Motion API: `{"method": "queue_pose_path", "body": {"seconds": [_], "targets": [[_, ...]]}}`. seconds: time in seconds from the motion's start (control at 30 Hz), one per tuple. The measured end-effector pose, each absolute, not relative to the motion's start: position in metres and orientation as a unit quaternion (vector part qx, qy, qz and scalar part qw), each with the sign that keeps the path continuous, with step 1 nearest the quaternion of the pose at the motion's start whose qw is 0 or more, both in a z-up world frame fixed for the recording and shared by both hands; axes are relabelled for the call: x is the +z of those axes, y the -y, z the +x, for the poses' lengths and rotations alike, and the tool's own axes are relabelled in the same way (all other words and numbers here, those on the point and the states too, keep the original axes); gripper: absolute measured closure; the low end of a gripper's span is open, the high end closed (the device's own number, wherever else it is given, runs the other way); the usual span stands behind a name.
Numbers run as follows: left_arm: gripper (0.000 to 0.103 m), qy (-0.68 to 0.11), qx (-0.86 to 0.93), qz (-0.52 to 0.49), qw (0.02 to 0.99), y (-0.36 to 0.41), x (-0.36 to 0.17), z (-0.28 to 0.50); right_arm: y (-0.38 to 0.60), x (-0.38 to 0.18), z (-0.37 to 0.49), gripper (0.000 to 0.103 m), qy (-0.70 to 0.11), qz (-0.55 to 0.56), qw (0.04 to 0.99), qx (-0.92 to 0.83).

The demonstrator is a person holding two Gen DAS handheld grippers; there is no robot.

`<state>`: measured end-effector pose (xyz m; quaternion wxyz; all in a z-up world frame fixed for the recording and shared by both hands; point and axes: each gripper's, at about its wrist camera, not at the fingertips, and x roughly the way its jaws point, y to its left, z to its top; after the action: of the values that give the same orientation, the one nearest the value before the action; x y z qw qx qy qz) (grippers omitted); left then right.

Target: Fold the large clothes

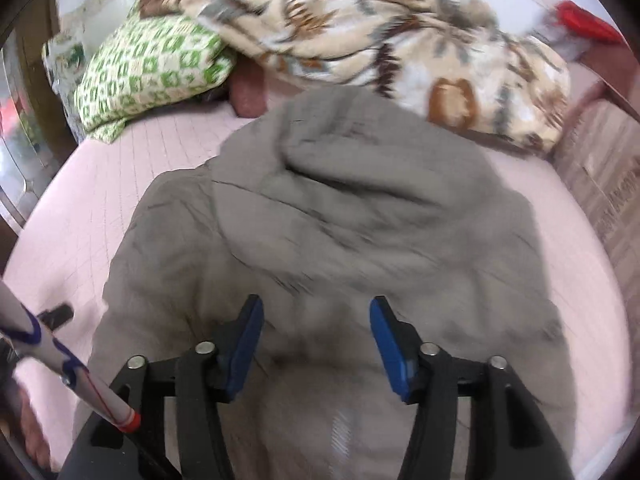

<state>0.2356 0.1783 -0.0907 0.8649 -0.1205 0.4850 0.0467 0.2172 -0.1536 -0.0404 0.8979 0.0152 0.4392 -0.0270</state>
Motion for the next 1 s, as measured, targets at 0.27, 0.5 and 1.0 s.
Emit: {"method": "queue_pose_path", "body": {"seconds": [0.27, 0.5, 1.0], "targets": [[0.043, -0.495, 0.022, -0.106, 0.862, -0.171, -0.107, 0.194, 0.290, -0.035, 0.113, 0.032, -0.449, 0.054, 0.884, -0.120], [0.043, -0.507, -0.032, -0.190, 0.840, -0.191, -0.108, 0.159, 0.403, -0.058, 0.036, 0.021, -0.440, 0.146, 0.869, -0.170], [0.042, -0.551, -0.152, -0.296, 0.766, -0.193, -0.134, 0.099, 0.442, -0.143, 0.018, 0.020, -0.448, 0.324, 0.829, -0.077]]}}
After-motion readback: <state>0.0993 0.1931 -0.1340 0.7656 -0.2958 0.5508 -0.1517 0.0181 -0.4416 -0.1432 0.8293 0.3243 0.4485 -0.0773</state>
